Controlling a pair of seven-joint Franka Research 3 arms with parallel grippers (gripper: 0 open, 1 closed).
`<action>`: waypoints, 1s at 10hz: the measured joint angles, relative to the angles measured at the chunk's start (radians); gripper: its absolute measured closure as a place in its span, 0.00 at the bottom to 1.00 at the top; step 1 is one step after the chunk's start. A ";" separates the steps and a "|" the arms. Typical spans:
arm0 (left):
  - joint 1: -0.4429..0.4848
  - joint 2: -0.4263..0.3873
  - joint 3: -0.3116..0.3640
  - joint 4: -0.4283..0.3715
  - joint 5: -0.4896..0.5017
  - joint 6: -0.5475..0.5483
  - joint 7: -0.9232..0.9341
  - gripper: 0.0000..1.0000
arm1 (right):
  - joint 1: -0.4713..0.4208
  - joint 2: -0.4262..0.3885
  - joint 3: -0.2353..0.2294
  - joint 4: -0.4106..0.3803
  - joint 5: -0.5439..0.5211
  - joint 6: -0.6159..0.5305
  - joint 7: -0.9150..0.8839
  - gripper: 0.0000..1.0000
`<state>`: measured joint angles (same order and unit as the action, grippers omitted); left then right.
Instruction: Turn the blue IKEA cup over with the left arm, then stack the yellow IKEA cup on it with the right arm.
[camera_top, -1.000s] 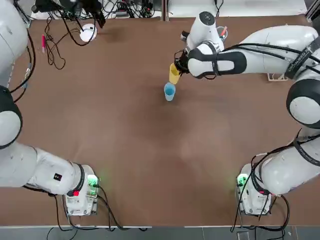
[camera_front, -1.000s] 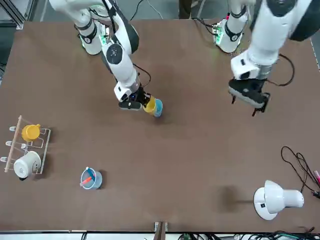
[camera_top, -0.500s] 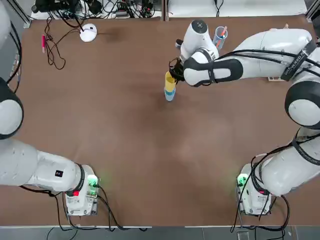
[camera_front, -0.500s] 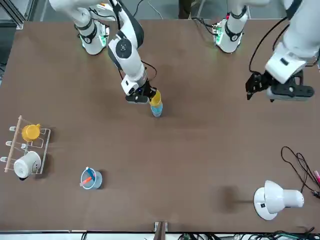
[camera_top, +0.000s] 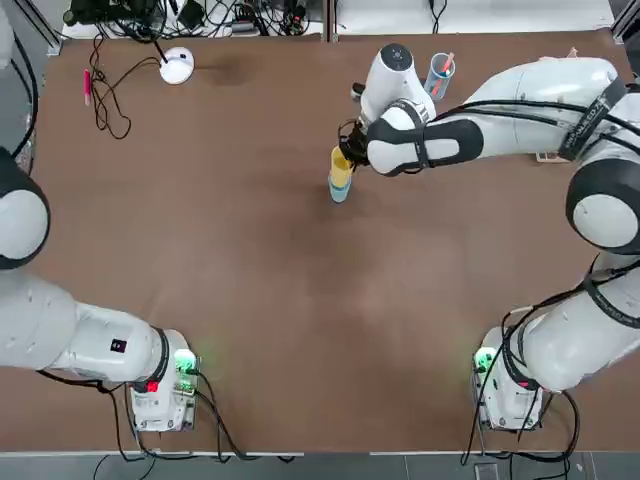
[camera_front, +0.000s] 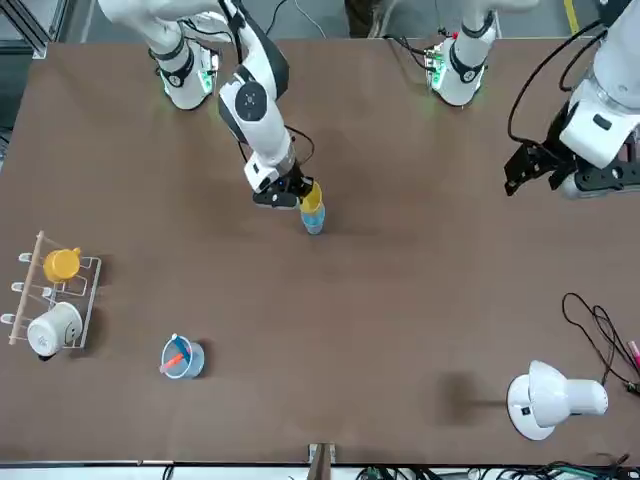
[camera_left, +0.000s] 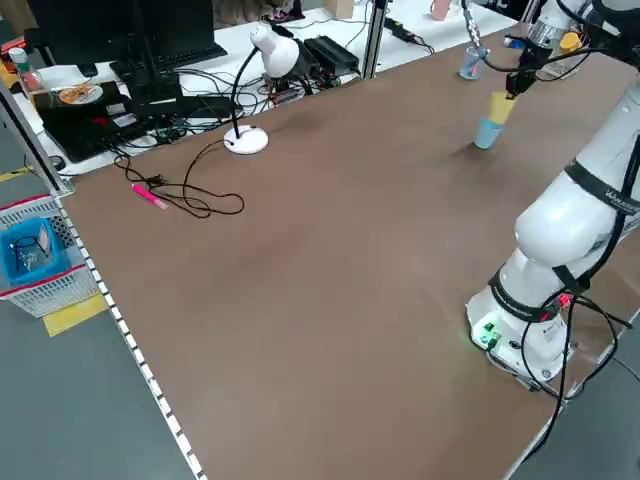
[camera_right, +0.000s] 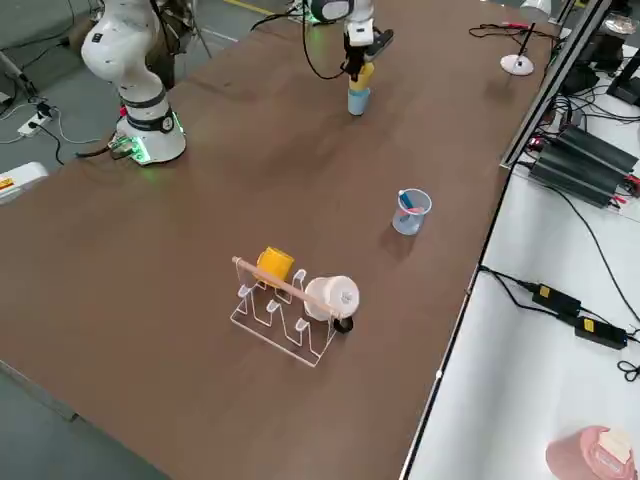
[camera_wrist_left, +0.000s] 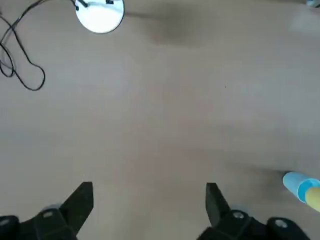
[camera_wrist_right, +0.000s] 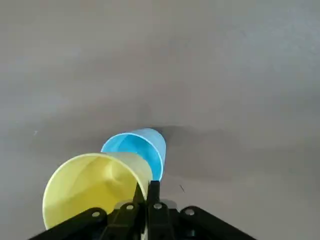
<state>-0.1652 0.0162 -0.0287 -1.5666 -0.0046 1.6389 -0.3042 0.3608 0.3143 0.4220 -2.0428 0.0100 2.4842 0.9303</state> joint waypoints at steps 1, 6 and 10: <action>0.002 0.006 0.000 0.000 -0.011 -0.002 0.000 0.01 | -0.001 0.001 -0.001 0.000 -0.002 0.001 0.000 0.96; 0.006 0.016 0.015 0.031 -0.019 -0.016 0.052 0.01 | -0.004 0.006 -0.003 0.005 -0.007 0.001 0.001 0.85; 0.016 0.015 0.058 0.041 -0.019 -0.032 0.088 0.01 | -0.014 0.006 -0.004 0.008 -0.009 0.001 0.001 0.65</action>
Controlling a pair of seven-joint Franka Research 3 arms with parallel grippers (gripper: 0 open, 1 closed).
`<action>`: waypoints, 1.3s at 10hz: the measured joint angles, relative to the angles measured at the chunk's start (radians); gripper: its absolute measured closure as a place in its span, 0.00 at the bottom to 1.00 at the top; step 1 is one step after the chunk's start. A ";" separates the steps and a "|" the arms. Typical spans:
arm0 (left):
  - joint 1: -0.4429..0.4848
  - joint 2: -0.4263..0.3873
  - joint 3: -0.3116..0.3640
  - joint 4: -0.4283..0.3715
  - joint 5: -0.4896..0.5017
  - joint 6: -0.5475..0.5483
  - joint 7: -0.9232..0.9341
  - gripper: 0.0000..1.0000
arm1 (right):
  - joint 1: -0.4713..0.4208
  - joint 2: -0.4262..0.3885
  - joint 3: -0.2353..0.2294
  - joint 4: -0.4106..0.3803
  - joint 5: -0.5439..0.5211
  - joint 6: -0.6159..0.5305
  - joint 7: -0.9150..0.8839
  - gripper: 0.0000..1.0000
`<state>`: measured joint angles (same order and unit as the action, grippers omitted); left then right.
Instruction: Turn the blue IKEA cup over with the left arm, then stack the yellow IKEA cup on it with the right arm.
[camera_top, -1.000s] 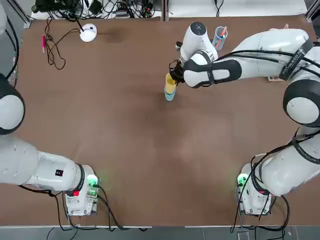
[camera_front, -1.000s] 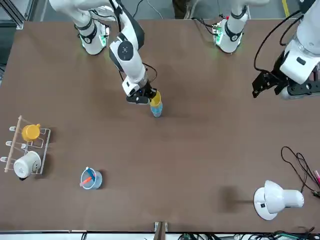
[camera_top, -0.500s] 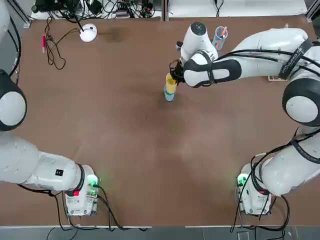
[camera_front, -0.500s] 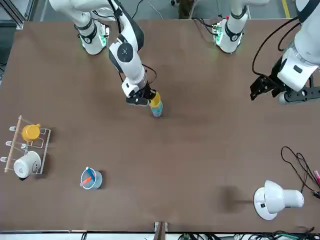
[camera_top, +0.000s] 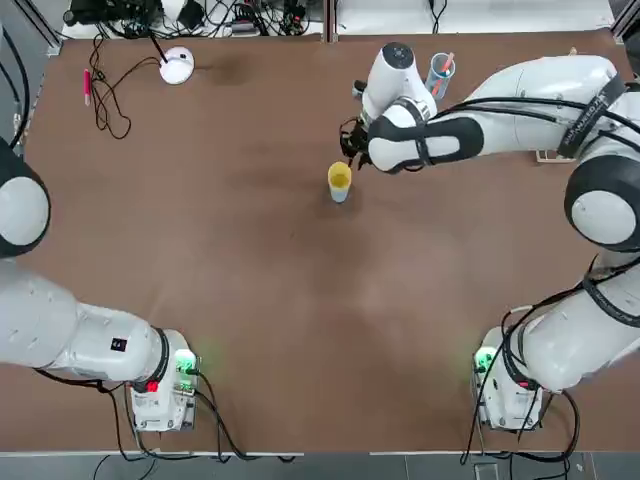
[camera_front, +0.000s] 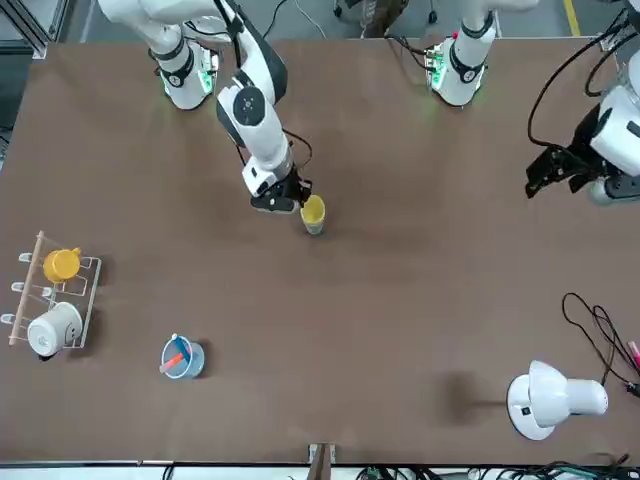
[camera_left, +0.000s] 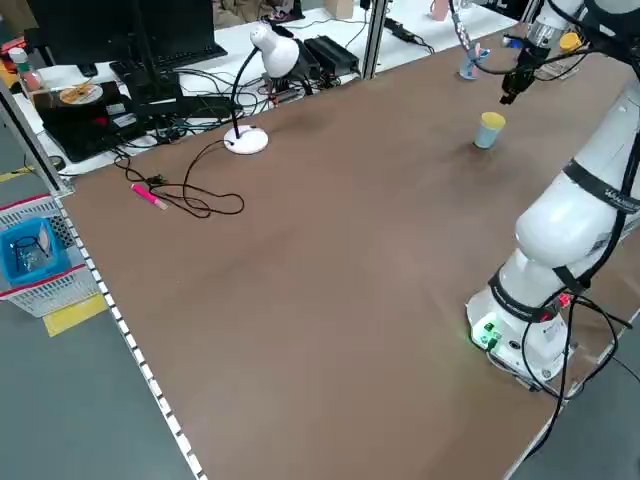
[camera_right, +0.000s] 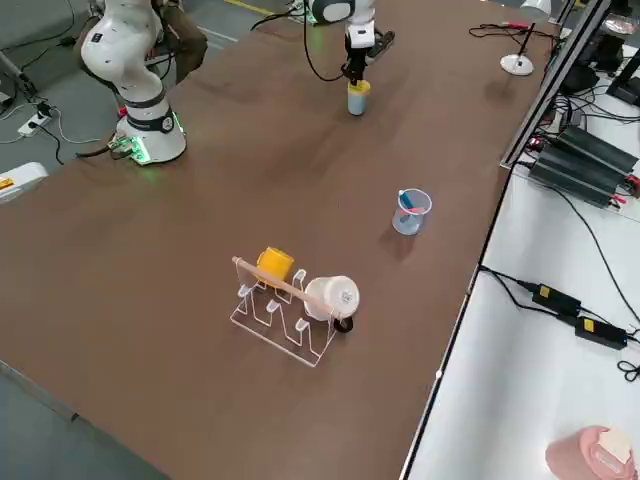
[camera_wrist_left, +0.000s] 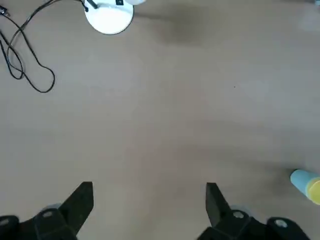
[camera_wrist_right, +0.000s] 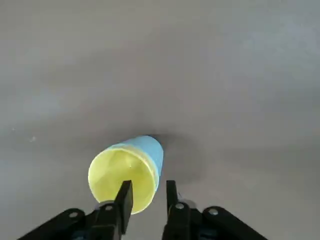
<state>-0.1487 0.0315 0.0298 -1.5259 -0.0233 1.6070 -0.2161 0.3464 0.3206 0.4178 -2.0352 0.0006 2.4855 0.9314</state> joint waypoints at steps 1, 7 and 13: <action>0.000 0.000 -0.001 0.001 0.000 0.000 0.000 0.01 | -0.028 -0.001 0.001 0.004 -0.002 -0.002 -0.005 0.61; -0.003 0.000 -0.006 0.007 0.000 0.000 0.000 0.01 | -0.424 -0.047 0.035 0.032 -0.008 -0.096 -0.496 0.24; -0.003 0.000 -0.004 0.008 0.000 0.000 0.000 0.01 | -0.480 -0.117 -0.245 0.118 -0.010 -0.299 -0.879 0.00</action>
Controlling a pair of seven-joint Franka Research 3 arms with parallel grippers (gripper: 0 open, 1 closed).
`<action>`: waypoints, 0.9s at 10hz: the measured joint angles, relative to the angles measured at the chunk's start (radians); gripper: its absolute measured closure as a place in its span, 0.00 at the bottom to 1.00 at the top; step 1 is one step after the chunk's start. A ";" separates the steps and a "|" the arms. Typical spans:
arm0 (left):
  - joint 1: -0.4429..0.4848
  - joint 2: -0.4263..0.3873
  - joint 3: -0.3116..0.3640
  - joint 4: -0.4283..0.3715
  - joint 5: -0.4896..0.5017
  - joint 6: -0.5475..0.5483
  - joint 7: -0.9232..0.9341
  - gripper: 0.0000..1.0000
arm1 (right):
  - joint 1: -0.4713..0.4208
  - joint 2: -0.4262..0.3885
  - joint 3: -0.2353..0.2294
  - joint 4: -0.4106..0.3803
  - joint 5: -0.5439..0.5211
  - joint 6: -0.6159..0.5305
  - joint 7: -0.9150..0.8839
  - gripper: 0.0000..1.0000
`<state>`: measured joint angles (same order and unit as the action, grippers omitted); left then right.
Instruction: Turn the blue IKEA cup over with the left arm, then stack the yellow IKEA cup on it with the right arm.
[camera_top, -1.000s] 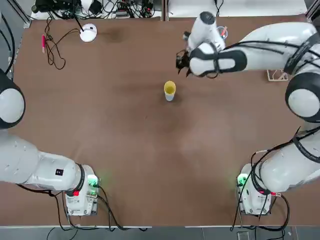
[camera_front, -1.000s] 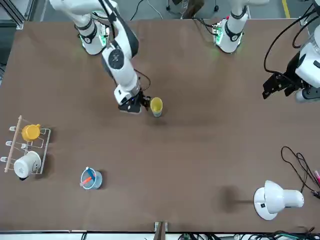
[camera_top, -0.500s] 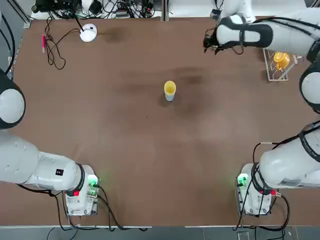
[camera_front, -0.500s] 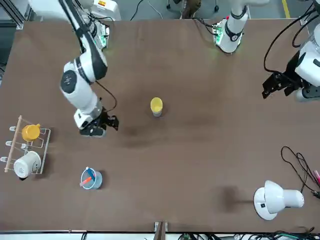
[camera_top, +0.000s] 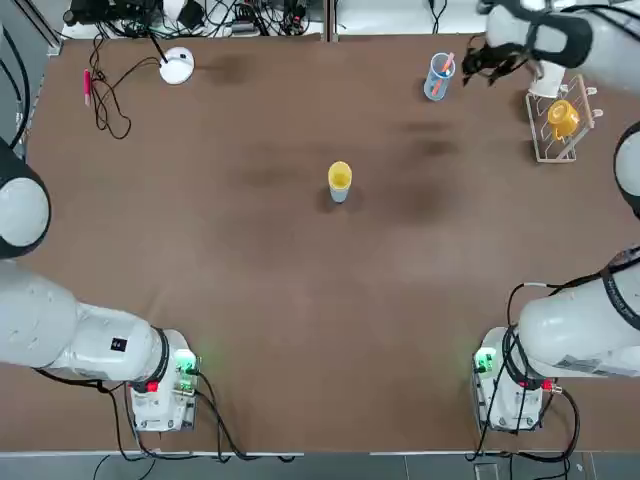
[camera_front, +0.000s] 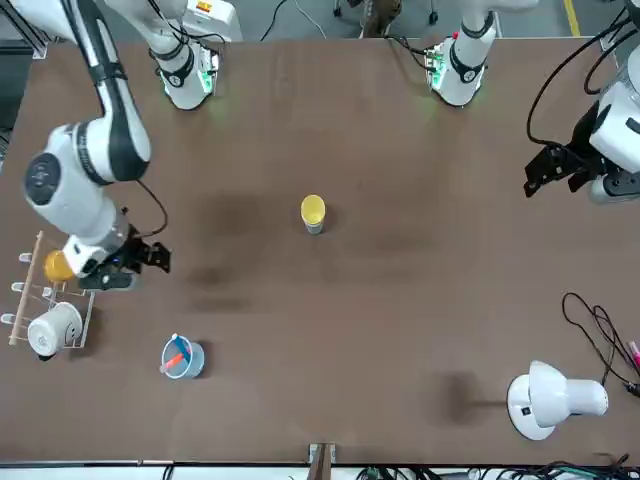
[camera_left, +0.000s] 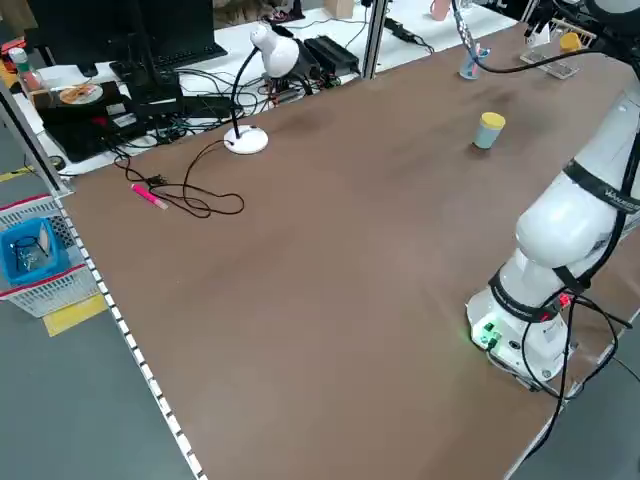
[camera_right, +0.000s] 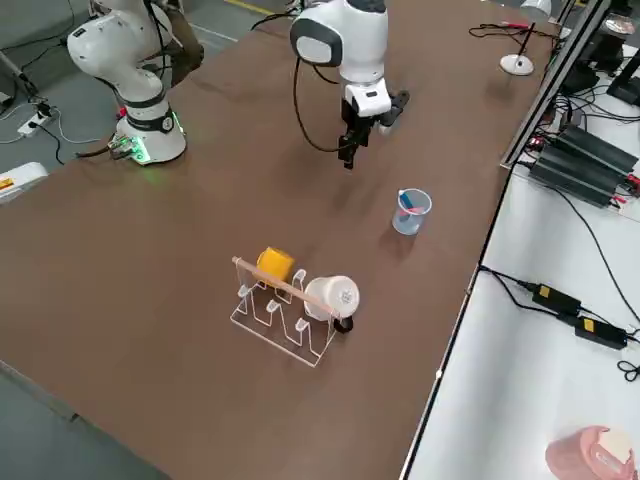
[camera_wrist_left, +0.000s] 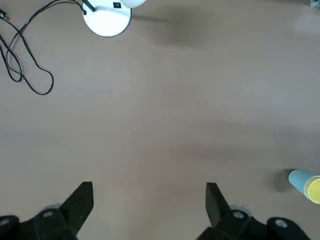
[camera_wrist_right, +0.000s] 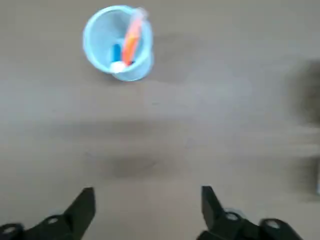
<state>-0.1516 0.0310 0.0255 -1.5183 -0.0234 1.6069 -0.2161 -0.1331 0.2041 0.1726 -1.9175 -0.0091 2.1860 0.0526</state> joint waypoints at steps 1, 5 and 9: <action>0.000 0.000 0.000 0.000 0.000 0.000 0.000 0.01 | -0.001 -0.014 -0.033 0.024 0.000 -0.045 -0.017 0.00; 0.000 0.000 0.002 0.000 0.000 0.000 -0.002 0.01 | 0.000 -0.072 -0.090 0.182 0.000 -0.286 -0.026 0.00; 0.001 0.000 0.003 0.001 0.000 0.000 -0.001 0.01 | 0.070 -0.175 -0.191 0.273 0.002 -0.434 0.013 0.00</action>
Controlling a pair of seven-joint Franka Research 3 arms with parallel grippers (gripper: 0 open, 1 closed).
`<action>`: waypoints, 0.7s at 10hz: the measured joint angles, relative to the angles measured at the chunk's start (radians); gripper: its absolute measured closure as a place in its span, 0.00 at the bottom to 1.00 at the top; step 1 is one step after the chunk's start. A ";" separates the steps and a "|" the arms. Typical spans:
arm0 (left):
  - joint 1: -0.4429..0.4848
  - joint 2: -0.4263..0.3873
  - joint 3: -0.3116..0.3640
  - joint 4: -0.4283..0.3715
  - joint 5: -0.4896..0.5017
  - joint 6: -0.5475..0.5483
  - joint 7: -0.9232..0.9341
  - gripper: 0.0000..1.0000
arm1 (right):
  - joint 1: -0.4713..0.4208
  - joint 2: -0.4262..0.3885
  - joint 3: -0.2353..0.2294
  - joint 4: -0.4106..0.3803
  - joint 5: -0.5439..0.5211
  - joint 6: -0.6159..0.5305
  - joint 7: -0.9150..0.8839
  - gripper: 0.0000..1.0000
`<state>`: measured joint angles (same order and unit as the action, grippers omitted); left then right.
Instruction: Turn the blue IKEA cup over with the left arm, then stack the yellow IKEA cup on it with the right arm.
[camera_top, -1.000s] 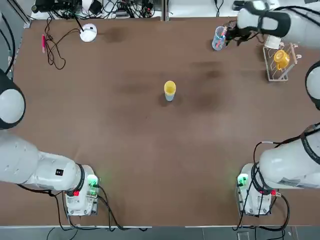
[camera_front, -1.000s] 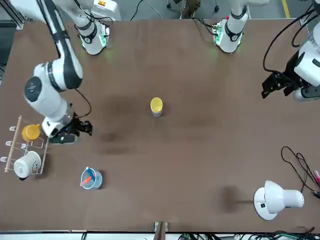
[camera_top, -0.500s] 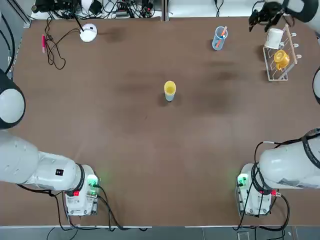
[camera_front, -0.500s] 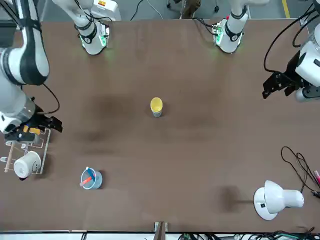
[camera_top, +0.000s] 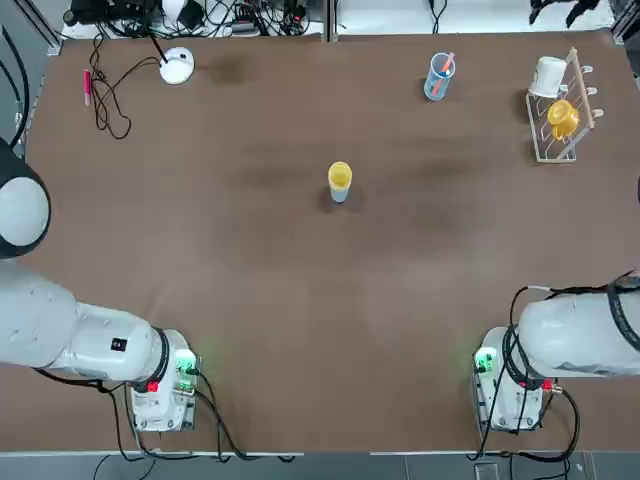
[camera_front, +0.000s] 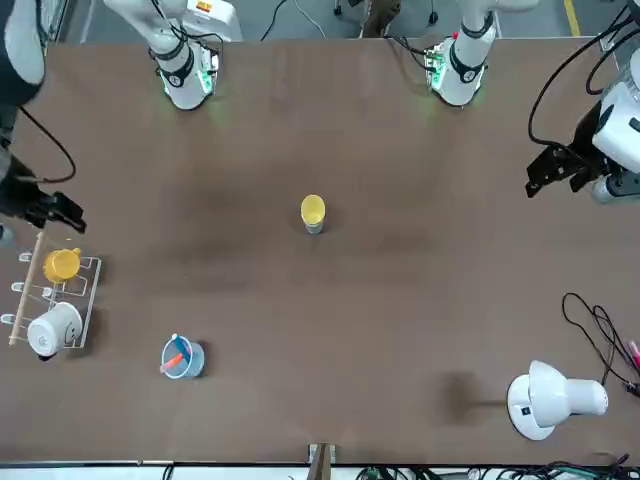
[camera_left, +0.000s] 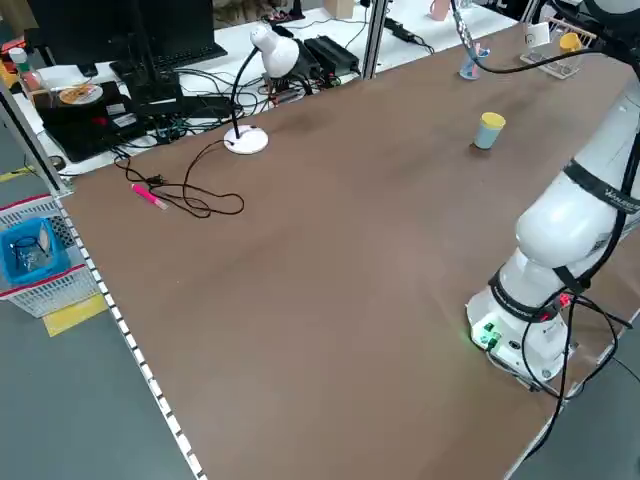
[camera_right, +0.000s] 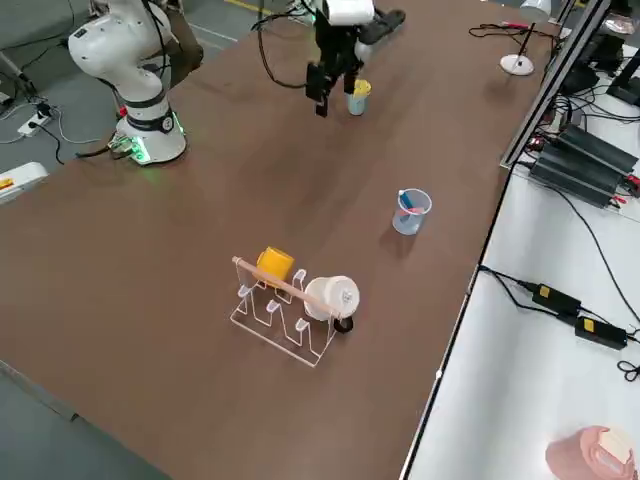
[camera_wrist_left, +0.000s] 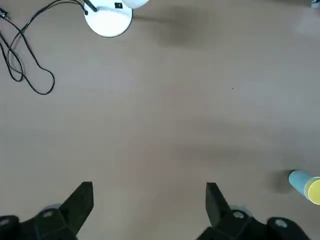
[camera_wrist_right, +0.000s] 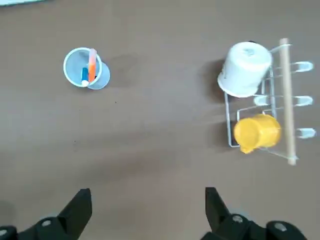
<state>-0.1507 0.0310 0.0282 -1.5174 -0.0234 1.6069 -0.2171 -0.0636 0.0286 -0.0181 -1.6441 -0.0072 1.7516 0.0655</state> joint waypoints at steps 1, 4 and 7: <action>0.000 0.000 0.002 0.003 0.000 0.000 0.000 0.01 | 0.013 -0.008 -0.025 0.024 0.001 -0.014 0.016 0.00; 0.001 -0.005 0.030 0.039 0.000 0.000 0.000 0.01 | 0.024 -0.007 -0.034 0.041 0.001 -0.023 0.070 0.00; 0.001 -0.005 0.031 0.040 0.000 0.000 0.000 0.01 | 0.033 -0.004 -0.030 0.041 0.001 -0.043 0.064 0.00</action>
<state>-0.1501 0.0262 0.0593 -1.4769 -0.0233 1.6065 -0.2169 -0.0310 0.0249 -0.0484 -1.6033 -0.0057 1.7083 0.1299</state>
